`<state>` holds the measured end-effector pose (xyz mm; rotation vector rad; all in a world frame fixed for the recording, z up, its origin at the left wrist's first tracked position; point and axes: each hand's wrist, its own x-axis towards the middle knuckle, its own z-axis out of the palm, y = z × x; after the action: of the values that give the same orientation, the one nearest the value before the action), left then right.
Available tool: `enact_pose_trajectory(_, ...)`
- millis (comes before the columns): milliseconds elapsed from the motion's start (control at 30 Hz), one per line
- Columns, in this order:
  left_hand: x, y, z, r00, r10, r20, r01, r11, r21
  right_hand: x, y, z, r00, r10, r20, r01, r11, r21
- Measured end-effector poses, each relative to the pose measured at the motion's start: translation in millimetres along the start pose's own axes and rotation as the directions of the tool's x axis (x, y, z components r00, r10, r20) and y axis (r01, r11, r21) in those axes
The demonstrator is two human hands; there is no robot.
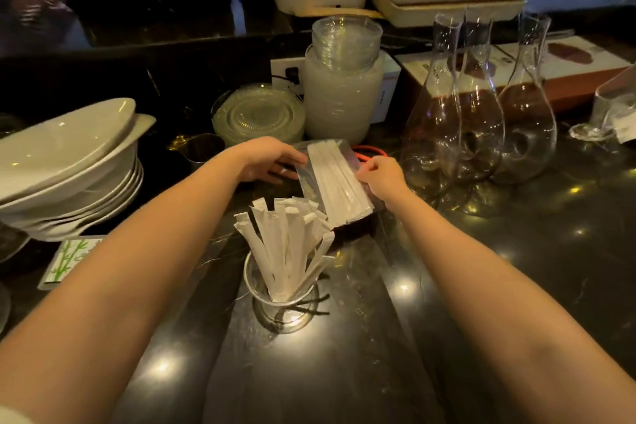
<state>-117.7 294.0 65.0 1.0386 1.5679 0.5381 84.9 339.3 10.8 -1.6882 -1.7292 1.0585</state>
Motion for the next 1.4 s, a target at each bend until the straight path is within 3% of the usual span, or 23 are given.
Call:
enact_pose_trajectory(200,-49.7,42.5,-0.3,0.946,0.271,-0.175,-0.273,0.962,0.015,-28.5,-44.8,-41.5,0.978,-0.161,-0.135,0.183,0.969,0.165)
enact_pose_trajectory(400,-108.1,70.1,9.8,0.723,0.537,-0.435,-0.557,0.825,0.093,-81.8,-84.1,-76.5,0.911,-0.334,-0.242,0.396,0.874,0.281)
enact_pose_trajectory(500,-132.8,63.7,14.3,0.65,0.575,-0.497,-0.628,0.775,0.076,-113.1,-93.8,-83.0,0.898,-0.381,-0.222,0.436,0.839,0.326)
enact_pose_trajectory(633,-165.1,32.8,27.6,0.609,0.602,-0.516,-0.677,0.734,0.056,-151.9,-88.9,-76.6,0.916,-0.393,-0.08,0.377,0.774,0.508)
enact_pose_trajectory(767,-190.1,-8.0,41.3,0.619,0.561,-0.55,-0.658,0.752,0.027,-182.5,-73.9,-52.0,0.939,-0.339,0.057,0.188,0.646,0.74)
enact_pose_trajectory(967,-214.5,-65.6,64.5,0.681,0.481,-0.552,-0.567,0.824,0.018,-208.1,-48.6,-8.8,0.952,-0.271,0.144,0.073,0.656,0.751)
enact_pose_trajectory(1133,-222.9,-113.4,75.6,0.748,0.327,-0.578,-0.473,0.873,-0.118,-218.4,-46.1,-5.0,0.937,-0.312,0.158,0.145,0.758,0.636)
enact_pose_trajectory(1400,-232.1,-146.9,79.8,0.803,0.261,-0.535,-0.365,0.926,-0.097,-225.3,-51.1,-4.3,0.849,-0.4,0.345,0.289,0.899,0.33)
